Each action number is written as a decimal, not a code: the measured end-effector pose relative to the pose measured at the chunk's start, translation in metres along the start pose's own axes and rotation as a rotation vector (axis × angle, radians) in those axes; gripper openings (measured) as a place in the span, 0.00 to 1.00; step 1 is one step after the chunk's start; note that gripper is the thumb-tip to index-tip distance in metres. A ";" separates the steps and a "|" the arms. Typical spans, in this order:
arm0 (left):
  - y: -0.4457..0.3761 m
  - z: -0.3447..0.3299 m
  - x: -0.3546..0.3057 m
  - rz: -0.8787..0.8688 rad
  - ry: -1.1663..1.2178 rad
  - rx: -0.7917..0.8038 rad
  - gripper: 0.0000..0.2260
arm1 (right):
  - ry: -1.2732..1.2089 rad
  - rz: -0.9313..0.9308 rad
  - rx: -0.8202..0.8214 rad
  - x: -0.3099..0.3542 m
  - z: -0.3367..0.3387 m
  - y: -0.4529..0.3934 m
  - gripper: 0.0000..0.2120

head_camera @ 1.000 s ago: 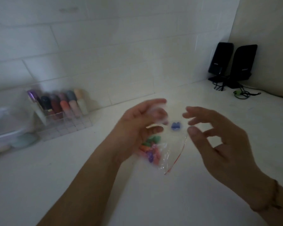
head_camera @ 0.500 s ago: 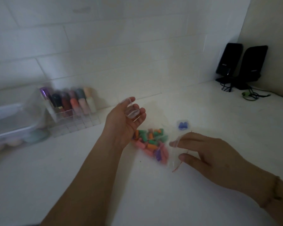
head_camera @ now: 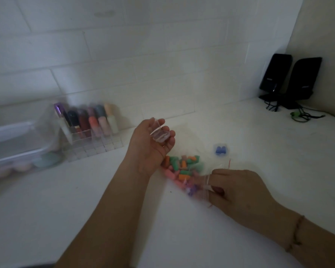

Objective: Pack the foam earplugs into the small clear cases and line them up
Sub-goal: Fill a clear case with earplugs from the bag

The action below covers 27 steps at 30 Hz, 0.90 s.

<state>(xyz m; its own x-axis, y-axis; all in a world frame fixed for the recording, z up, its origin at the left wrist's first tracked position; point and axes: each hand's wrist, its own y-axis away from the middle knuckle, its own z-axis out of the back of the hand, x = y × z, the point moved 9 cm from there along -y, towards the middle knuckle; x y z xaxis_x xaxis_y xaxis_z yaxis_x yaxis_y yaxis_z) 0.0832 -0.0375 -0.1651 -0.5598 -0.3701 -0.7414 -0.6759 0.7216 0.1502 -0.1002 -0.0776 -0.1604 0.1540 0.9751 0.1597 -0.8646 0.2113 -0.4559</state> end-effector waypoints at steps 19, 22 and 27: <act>0.003 0.003 -0.013 -0.011 0.025 0.028 0.11 | -0.294 -0.314 -0.046 -0.019 -0.002 0.005 0.29; 0.006 -0.004 -0.010 0.012 -0.027 0.083 0.10 | -0.154 -0.253 -0.040 -0.017 0.005 0.003 0.24; 0.021 -0.029 0.007 0.096 -0.156 0.223 0.10 | -0.278 -0.157 -0.102 -0.019 0.048 0.009 0.09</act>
<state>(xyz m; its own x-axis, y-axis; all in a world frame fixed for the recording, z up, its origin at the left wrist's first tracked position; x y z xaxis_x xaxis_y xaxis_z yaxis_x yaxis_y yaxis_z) 0.0516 -0.0419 -0.1481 -0.5239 -0.2123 -0.8249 -0.4920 0.8660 0.0896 -0.1339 -0.0975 -0.1252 0.1335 0.8772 0.4611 -0.7863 0.3770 -0.4895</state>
